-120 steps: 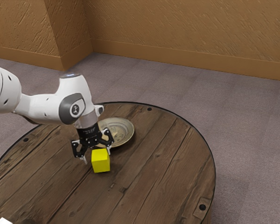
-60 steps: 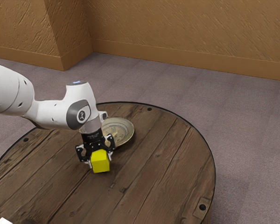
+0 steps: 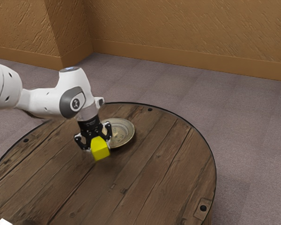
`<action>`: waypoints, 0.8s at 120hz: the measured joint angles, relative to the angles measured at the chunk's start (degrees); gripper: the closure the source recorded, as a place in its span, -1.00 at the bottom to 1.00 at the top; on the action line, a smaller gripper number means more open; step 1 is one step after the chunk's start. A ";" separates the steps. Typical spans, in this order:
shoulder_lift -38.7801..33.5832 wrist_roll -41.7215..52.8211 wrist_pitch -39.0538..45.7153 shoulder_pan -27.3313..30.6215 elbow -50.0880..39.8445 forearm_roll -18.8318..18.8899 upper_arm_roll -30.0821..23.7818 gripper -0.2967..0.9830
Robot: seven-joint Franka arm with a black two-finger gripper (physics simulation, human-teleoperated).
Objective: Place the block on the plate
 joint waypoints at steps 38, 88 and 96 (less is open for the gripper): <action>3.16 -0.38 -5.90 0.00 14.20 1.49 1.34 0.05; 19.15 -0.45 -11.46 -0.53 30.26 3.00 3.75 0.06; 20.66 -0.44 -12.27 -0.73 32.56 3.09 3.93 0.06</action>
